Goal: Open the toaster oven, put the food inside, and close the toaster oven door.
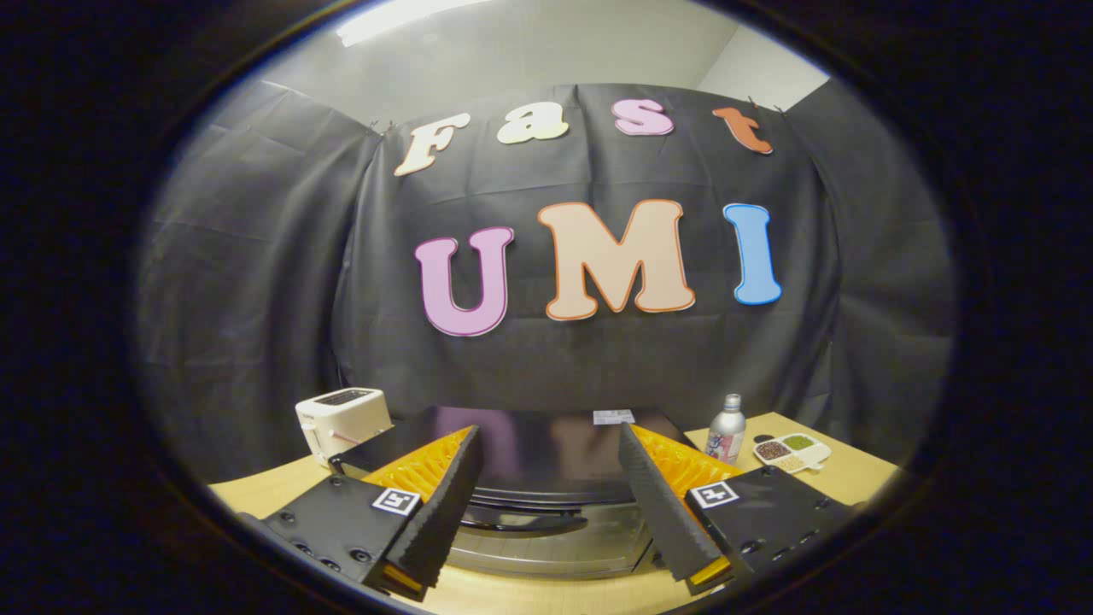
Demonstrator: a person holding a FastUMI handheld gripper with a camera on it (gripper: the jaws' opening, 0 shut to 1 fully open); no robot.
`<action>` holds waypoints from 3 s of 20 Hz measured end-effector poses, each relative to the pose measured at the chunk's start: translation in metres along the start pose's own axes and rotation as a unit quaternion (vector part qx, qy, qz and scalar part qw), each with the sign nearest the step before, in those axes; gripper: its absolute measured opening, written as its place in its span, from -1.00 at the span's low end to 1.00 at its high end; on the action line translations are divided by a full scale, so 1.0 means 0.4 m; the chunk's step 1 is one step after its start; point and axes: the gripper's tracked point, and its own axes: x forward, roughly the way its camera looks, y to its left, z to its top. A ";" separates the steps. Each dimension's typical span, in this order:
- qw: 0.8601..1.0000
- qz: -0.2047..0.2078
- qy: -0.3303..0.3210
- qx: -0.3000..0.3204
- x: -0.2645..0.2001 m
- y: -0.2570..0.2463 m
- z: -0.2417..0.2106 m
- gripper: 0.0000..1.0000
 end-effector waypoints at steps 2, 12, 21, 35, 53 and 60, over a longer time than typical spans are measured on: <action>1.000 0.003 0.011 -0.002 0.018 0.018 -0.032 0.95; 1.000 0.014 0.011 0.025 0.024 0.046 -0.102 0.92; 1.000 0.018 0.002 0.016 -0.100 0.057 -0.119 0.89; 0.994 0.037 0.095 0.029 -0.321 0.060 -0.288 0.89; 0.960 0.051 0.274 0.008 -0.417 0.061 -0.513 0.89; 0.962 0.072 0.264 0.022 -0.432 0.068 -0.490 0.89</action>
